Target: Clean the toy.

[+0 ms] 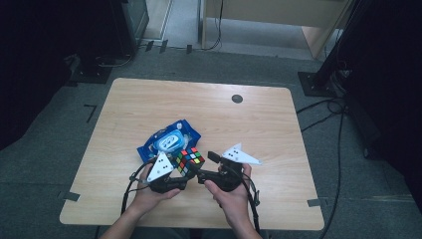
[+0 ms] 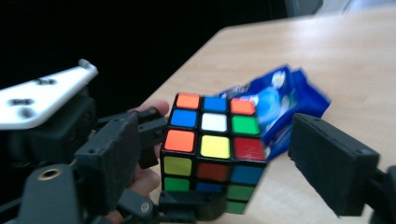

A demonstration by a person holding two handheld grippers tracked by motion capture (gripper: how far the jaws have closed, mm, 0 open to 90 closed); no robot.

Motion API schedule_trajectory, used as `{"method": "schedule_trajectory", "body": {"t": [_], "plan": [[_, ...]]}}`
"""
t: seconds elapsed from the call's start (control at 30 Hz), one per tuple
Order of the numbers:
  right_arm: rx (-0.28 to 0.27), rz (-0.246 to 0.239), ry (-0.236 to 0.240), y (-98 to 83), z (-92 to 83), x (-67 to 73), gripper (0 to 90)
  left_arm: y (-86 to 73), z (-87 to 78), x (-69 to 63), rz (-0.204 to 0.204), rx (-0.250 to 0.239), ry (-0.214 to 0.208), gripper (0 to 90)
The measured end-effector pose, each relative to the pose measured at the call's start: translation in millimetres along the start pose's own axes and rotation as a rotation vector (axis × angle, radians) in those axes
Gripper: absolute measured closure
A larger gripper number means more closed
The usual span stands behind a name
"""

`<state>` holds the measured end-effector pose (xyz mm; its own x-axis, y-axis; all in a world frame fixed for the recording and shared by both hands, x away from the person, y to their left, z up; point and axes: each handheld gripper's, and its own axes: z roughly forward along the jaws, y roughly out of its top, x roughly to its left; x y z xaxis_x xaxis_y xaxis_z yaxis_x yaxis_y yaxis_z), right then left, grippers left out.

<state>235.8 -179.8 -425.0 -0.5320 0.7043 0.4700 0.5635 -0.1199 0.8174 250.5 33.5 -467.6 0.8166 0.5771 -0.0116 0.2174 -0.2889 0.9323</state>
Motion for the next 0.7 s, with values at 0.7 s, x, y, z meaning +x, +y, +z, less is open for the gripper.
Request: {"method": "schedule_trajectory", "body": {"t": [0.7], "plan": [[0.018, -0.309, -0.155, -16.0, 18.2, 25.1, 31.3, 1.1, 3.5, -2.0, 0.005, 0.029, -0.008, 33.7]]}}
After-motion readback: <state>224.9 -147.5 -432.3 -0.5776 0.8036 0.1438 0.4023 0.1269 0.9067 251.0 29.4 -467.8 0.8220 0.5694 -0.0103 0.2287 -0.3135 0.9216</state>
